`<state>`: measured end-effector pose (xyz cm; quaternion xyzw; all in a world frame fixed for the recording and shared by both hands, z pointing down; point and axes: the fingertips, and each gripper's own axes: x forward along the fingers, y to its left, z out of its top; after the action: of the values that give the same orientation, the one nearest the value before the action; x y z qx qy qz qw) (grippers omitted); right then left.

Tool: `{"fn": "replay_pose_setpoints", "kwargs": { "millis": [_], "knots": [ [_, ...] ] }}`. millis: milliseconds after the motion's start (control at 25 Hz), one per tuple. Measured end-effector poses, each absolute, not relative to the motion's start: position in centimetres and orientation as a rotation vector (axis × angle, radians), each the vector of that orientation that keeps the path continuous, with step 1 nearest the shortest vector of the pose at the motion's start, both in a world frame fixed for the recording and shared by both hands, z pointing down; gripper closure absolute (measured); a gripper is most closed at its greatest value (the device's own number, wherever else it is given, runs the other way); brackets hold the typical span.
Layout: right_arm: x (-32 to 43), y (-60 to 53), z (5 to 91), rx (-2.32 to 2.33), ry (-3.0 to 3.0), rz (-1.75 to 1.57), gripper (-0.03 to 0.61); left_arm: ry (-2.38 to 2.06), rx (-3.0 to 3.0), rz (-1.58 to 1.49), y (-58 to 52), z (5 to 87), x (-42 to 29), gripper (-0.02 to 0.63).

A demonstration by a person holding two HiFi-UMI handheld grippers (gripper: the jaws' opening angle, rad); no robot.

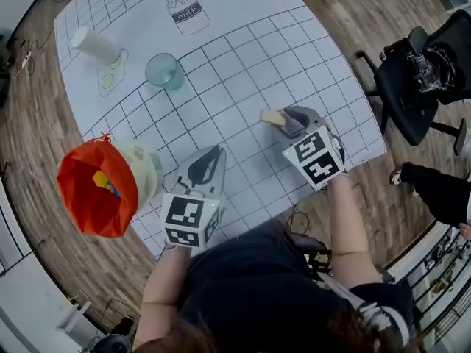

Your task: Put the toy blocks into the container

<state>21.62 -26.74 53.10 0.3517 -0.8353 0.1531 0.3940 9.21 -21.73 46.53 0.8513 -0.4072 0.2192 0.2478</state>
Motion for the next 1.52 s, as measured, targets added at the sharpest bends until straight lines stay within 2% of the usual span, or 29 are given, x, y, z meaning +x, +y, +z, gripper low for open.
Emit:
{"fn": "replay_pose_setpoints", "kwargs": {
  "millis": [440, 560, 920, 1520],
  "knots": [
    [21.5, -26.9, 54.7, 0.837, -2.105, 0.414, 0.385, -1.063, 2.3, 0.624, -23.0, 48.2, 9.3, 0.583],
    [21.6, -26.7, 54.8, 0.822, -2.106, 0.422, 0.408, -1.059, 2.298, 0.618, -23.3, 48.4, 9.2, 0.583],
    [21.3, -26.2, 54.5, 0.823, -2.09, 0.399, 0.425, -1.089, 2.308, 0.593, -23.2, 47.6, 8.6, 0.583],
    [18.2, -25.4, 46.6, 0.871, -2.191, 0.337, 0.426, -1.254, 2.359, 0.464, -21.2, 41.1, 5.8, 0.583]
  ]
}}
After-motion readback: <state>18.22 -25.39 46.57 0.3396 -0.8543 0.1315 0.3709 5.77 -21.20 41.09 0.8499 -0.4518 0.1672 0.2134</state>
